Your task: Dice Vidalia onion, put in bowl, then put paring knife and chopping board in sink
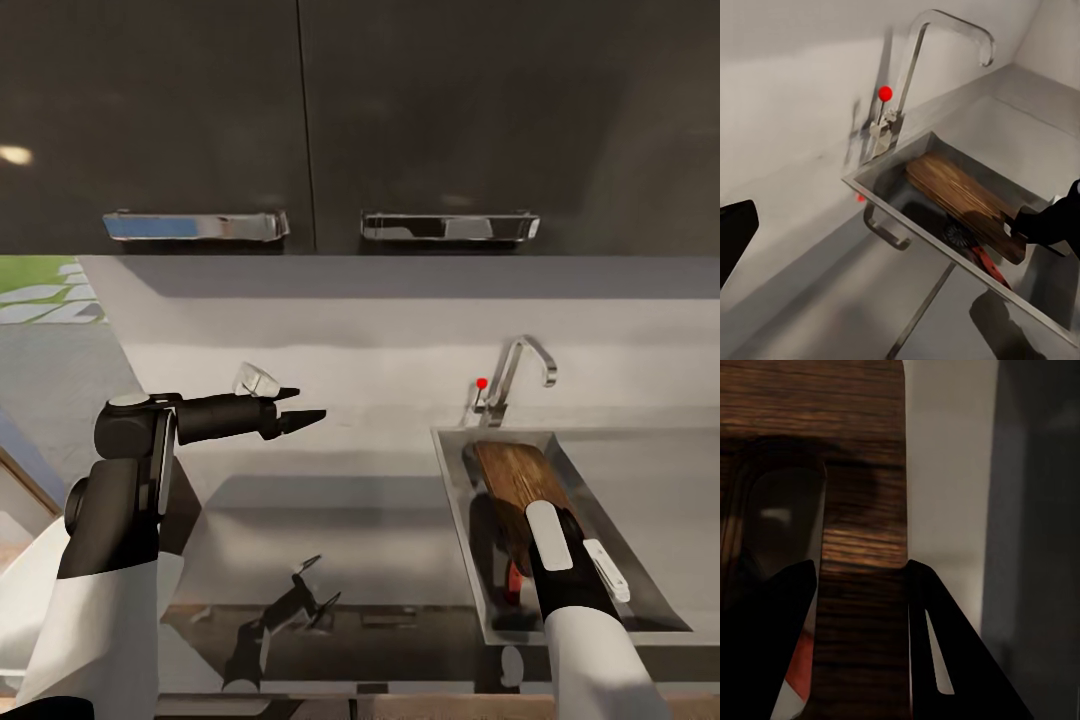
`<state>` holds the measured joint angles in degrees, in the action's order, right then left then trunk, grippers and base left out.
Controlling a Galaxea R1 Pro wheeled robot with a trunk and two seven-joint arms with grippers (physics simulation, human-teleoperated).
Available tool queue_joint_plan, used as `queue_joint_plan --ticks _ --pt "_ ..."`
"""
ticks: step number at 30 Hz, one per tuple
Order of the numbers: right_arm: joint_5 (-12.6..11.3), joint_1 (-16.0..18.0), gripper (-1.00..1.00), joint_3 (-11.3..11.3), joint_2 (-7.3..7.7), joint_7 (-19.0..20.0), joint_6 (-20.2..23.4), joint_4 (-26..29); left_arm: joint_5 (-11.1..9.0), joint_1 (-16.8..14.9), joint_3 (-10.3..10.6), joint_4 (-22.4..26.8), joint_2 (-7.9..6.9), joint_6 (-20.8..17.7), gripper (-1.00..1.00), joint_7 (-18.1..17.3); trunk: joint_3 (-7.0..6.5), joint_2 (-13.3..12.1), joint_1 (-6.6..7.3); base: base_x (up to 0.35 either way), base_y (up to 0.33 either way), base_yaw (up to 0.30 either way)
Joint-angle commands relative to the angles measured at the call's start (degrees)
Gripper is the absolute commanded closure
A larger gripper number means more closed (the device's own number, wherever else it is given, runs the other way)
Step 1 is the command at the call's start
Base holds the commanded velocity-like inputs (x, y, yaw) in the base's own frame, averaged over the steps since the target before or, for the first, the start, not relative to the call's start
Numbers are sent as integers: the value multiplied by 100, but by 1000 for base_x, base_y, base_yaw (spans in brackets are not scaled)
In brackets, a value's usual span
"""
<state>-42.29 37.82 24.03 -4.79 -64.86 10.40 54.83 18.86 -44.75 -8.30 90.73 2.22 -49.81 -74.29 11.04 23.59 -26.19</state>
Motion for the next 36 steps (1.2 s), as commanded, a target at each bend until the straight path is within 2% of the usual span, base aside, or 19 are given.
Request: queue_joint_plan --ticks 1,36 --pt "-2 6 100 14 -4 -18 59 11 57 -8 -10 6 7 -56 -100 -59 21 13 -3 0 0 0" --pt "-4 6 100 14 -4 -18 59 11 57 -8 -11 6 7 -56 -100 -59 318 13 -3 0 0 0"
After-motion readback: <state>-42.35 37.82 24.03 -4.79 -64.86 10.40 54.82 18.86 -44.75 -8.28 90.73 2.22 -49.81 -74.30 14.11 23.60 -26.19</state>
